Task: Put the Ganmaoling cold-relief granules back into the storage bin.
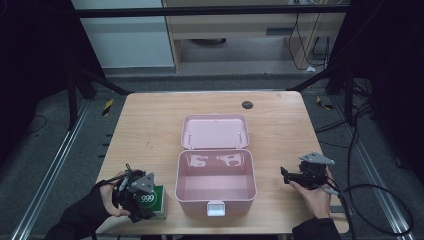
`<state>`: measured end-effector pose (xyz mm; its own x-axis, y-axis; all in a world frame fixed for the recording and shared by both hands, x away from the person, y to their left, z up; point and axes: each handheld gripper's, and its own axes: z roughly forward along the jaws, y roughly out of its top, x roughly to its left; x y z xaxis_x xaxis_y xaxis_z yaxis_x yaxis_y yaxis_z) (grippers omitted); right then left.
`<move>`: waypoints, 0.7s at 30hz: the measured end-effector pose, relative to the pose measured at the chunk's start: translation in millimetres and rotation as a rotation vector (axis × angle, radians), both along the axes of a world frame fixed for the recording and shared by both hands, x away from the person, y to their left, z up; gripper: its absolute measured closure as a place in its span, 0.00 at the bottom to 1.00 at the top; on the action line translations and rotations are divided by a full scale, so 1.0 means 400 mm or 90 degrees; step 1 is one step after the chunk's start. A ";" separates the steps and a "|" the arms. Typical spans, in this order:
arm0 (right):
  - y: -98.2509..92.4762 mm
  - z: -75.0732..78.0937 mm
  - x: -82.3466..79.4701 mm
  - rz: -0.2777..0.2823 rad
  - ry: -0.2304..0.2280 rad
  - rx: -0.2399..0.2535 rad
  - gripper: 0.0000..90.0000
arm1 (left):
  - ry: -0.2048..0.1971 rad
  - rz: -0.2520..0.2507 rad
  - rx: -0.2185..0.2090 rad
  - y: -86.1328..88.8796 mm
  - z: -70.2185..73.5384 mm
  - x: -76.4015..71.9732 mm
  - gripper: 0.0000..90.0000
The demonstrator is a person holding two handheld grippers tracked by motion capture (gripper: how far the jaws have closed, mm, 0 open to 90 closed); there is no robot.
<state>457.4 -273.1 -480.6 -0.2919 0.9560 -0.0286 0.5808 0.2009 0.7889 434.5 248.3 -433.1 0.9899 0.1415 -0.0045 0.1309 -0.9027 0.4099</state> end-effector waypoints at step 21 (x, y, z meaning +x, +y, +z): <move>0.001 -0.004 0.001 0.005 0.008 -0.002 0.06 | 0.005 -0.013 0.009 0.000 -0.021 0.005 0.15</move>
<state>458.0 -272.6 -482.3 -0.2997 0.9536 -0.0279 0.5886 0.2079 0.7813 436.7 248.1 -441.5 0.9925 0.1215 -0.0097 0.1154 -0.9109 0.3962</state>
